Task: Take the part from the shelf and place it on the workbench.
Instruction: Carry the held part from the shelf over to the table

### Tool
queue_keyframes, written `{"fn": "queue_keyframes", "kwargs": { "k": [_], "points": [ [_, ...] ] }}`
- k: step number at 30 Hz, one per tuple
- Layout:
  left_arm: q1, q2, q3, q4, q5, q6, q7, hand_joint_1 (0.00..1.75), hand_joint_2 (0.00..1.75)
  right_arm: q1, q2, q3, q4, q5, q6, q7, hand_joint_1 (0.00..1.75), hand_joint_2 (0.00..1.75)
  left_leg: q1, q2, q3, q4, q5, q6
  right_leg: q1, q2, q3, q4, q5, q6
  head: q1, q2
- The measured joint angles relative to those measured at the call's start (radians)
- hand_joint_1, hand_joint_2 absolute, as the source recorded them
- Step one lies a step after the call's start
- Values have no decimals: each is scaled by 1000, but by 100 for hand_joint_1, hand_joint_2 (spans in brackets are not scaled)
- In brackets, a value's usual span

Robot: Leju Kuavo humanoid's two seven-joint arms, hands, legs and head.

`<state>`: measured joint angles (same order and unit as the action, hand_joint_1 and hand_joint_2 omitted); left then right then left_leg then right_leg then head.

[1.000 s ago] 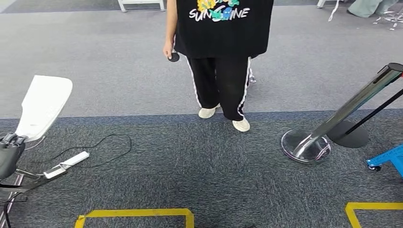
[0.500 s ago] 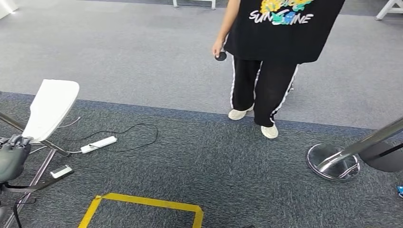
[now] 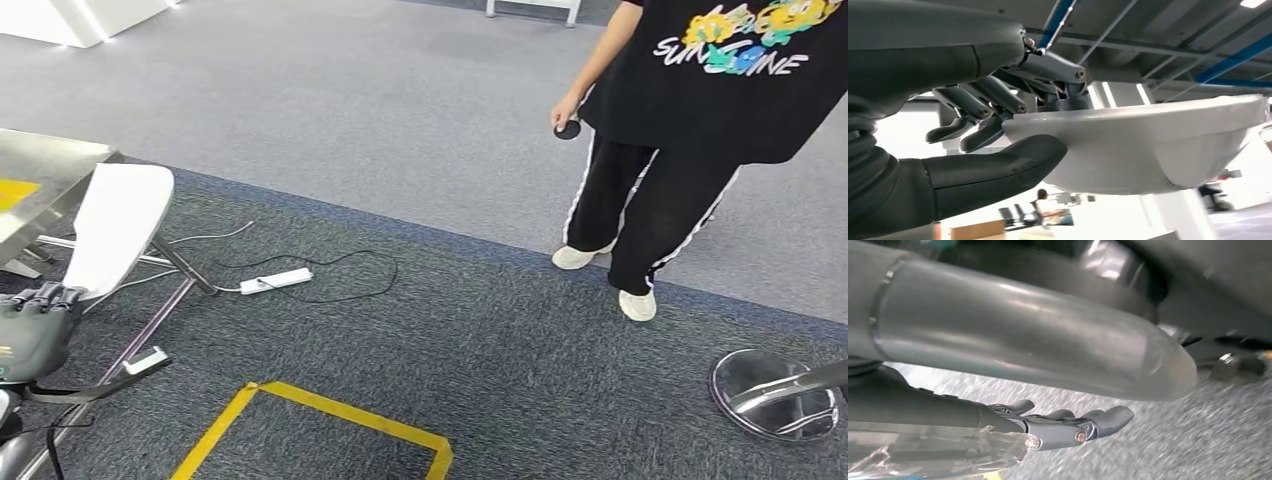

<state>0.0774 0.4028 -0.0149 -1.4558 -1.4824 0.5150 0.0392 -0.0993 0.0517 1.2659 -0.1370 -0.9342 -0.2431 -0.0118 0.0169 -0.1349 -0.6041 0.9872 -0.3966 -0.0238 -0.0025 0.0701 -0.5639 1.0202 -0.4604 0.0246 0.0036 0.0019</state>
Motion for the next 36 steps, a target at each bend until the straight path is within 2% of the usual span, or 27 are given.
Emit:
{"fn": "queue_keyframes", "kwargs": {
  "k": [1,2,3,5,6,7,8,10,11,12,14,16,17,18,20,22,23,24,25,27,29,30,31,32,33,35,36],
  "points": [
    [5,0,0,0,0,0,2,175,175,0,0,0,0,0,0,0,0,0,1,4,-3,1,0,-6,0,-12,0,-1,3,-7,0,0],
    [9,1,0,0,0,0,3,175,175,-1,0,0,0,1,0,0,0,0,-1,23,-10,12,-9,-11,-1,-24,1,-4,6,-13,-2,0],
    [11,1,1,-1,0,1,3,175,175,-1,0,0,0,1,0,-1,0,0,-3,52,-25,43,-31,-15,-2,-37,1,-8,8,-19,-5,0],
    [11,0,0,-1,0,1,4,175,175,0,0,1,1,2,0,-1,0,0,-6,109,-81,164,-99,-21,0,-64,-1,-10,9,-27,-9,0],
    [12,-1,0,-1,0,1,4,175,175,1,-1,1,1,2,0,-1,0,0,-5,118,-111,230,-127,-23,1,-78,-2,-10,8,-28,-9,0],
    [14,-1,0,-1,0,1,4,175,175,2,-1,1,2,2,0,-1,0,0,-5,121,-130,274,-140,-24,1,-92,-3,-10,8,-29,-9,0],
    [16,-1,0,-1,0,1,4,175,175,3,-1,1,2,2,0,-1,0,0,-4,123,-131,283,-134,-25,1,-107,-4,-10,8,-29,-9,0],
    [16,-1,0,-1,0,1,4,175,175,2,-1,2,2,2,1,-1,0,0,-5,137,-80,199,-81,-25,1,-134,-2,-10,6,-26,-9,0],
    [15,-1,0,-2,0,1,4,175,175,1,-1,2,2,2,1,-1,0,0,-6,163,-41,132,-53,-24,2,-146,0,-9,4,-24,-10,0],
    [14,0,0,-2,0,1,4,175,175,0,-1,2,2,2,1,-1,0,0,-9,190,-8,70,-35,-20,7,-158,2,-7,1,-19,-11,0],
    [11,-1,0,-3,0,1,4,175,175,-1,-2,2,3,2,1,-1,0,0,-14,221,20,11,-27,-6,16,-181,5,-5,-3,-10,-10,0],
    [14,-1,0,-4,0,2,4,175,175,-1,-2,3,3,2,0,-1,0,0,-14,198,16,7,-27,11,18,-202,8,-5,-8,0,-8,0],
    [15,0,1,-4,0,2,4,175,175,-2,-2,3,3,2,0,-1,0,0,-11,184,15,6,-26,17,16,-189,6,3,-17,7,-7,0],
    [15,0,1,-4,0,2,4,175,175,-3,-2,3,3,2,0,-1,0,0,-9,171,14,5,-24,23,13,-164,-3,27,-35,13,-5,0],
    [13,-1,0,-5,0,2,4,175,175,-2,-2,3,3,2,0,-2,0,0,-6,147,12,4,-21,33,9,-100,-50,136,-94,22,-2,0],
    [13,-4,0,-6,0,2,4,175,175,1,-2,3,3,2,1,-2,0,0,-7,120,9,5,-18,38,9,-78,-112,263,-141,23,0,0],
    [14,-5,0,-6,0,2,4,175,175,3,-2,3,3,2,1,-1,0,0,-7,104,8,5,-18,38,9,-75,-127,287,-141,22,0,0],
    [16,-6,0,-6,0,2,4,175,175,4,-2,3,3,2,1,-1,0,0,-7,88,8,5,-17,38,9,-72,-124,273,-121,20,0,0],
    [17,-6,0,-6,0,2,4,175,175,5,-2,3,3,2,1,-1,0,0,-7,73,8,5,-16,37,9,-64,-103,223,-86,16,0,0],
    [20,-6,1,-7,0,4,4,175,175,4,-2,4,3,2,0,0,0,0,-7,45,6,7,-14,31,3,-9,-39,84,-24,9,0,0],
    [25,-7,2,-8,0,6,6,175,175,3,-2,4,3,2,-1,0,0,0,-5,19,-1,7,-8,20,-1,34,-3,9,-7,3,-1,0],
    [28,-7,2,-8,0,6,6,175,175,3,-3,4,3,2,-1,0,0,0,-4,6,-6,6,-4,12,-1,33,1,2,-9,0,-1,0],
    [33,-7,2,-8,0,6,7,175,175,3,-3,4,3,1,-1,0,0,0,-1,-6,-10,4,0,6,0,20,3,1,-7,-5,-1,0],
    [38,-7,3,-8,0,6,8,175,175,2,-2,4,3,0,-2,0,0,0,-1,0,-14,6,-1,0,-1,7,4,-1,-4,-11,-2,0],
    [41,-7,3,-8,-1,5,8,175,175,1,-2,4,3,-2,-2,0,0,0,-3,22,-22,21,-12,-5,-2,-7,5,-5,-1,-17,-5,0],
    [41,-8,2,-8,-1,5,9,175,175,0,-2,4,3,-5,-3,0,0,0,-6,90,-65,112,-68,-13,-3,-38,7,-11,2,-25,-11,0],
    [40,-10,1,-8,-1,4,10,175,175,2,-2,4,3,-7,-4,0,0,0,-5,112,-96,179,-102,-18,-2,-54,6,-11,1,-28,-14,0]
  ]
}}
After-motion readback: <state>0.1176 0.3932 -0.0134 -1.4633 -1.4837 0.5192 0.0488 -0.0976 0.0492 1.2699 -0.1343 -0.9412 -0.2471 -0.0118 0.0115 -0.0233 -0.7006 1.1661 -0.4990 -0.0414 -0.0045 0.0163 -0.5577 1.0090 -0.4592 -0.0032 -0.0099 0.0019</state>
